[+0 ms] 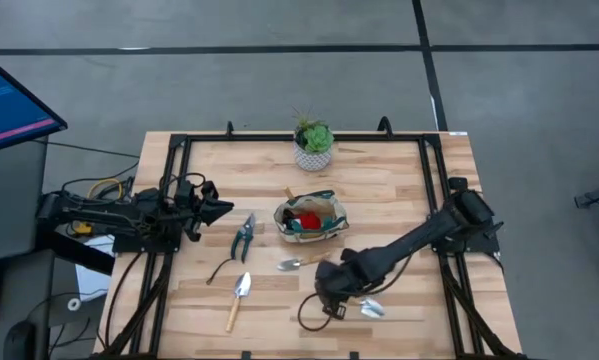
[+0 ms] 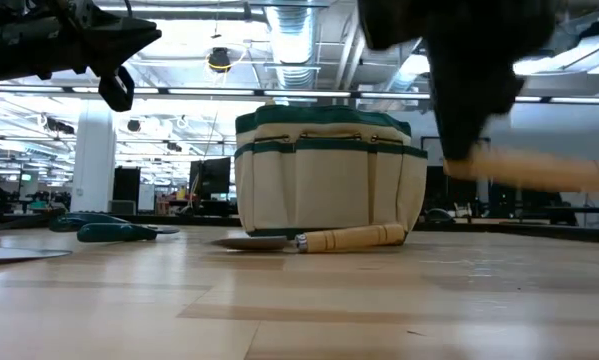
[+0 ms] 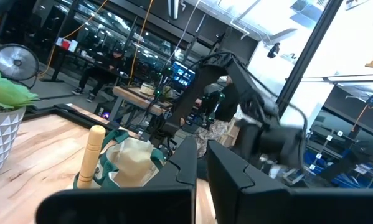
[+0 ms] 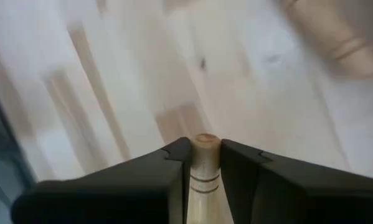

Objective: Pick & Place Garden tools in Gardening bag
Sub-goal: Put the right trowel into the gardening bag

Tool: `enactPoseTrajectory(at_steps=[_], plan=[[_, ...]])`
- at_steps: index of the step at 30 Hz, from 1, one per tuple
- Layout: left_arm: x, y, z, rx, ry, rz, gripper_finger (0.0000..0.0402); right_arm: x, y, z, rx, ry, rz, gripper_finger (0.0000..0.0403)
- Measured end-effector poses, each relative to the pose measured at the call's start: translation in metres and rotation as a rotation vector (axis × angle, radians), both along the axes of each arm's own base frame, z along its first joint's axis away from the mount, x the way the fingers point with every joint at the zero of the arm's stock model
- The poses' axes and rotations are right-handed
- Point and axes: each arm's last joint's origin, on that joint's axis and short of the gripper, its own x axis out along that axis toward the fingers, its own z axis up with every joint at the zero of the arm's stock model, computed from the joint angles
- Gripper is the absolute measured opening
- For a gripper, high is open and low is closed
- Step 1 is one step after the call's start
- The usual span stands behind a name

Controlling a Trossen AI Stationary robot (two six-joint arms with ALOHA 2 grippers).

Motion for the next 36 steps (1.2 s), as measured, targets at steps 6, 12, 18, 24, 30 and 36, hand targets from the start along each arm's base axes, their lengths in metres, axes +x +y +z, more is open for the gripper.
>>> enactPoseTrajectory(at_steps=[6,12,18,24,30,36], plan=[[0.0,0.0,0.0,0.0,0.0,0.0,0.0008,-0.006,-0.015,0.049,-0.075,-0.32,-0.399,0.005],[0.0,0.0,0.0,0.0,0.0,0.0,0.0008,-0.008,-0.03,0.073,-0.19,-0.6,-0.702,0.005],[0.0,0.0,0.0,0.0,0.0,0.0,0.0008,-0.001,-0.047,0.078,-0.305,-0.749,-0.843,0.005],[0.0,0.0,0.0,0.0,0.0,0.0,0.0008,0.008,-0.064,0.096,-0.422,-0.808,-0.862,0.005],[0.0,0.0,0.0,0.0,0.0,0.0,0.0008,0.018,-0.082,0.12,-0.508,-0.8,-0.818,0.005],[0.0,0.0,0.0,0.0,0.0,-0.001,0.0008,0.022,-0.089,0.121,-0.546,-0.787,-0.816,0.005]])
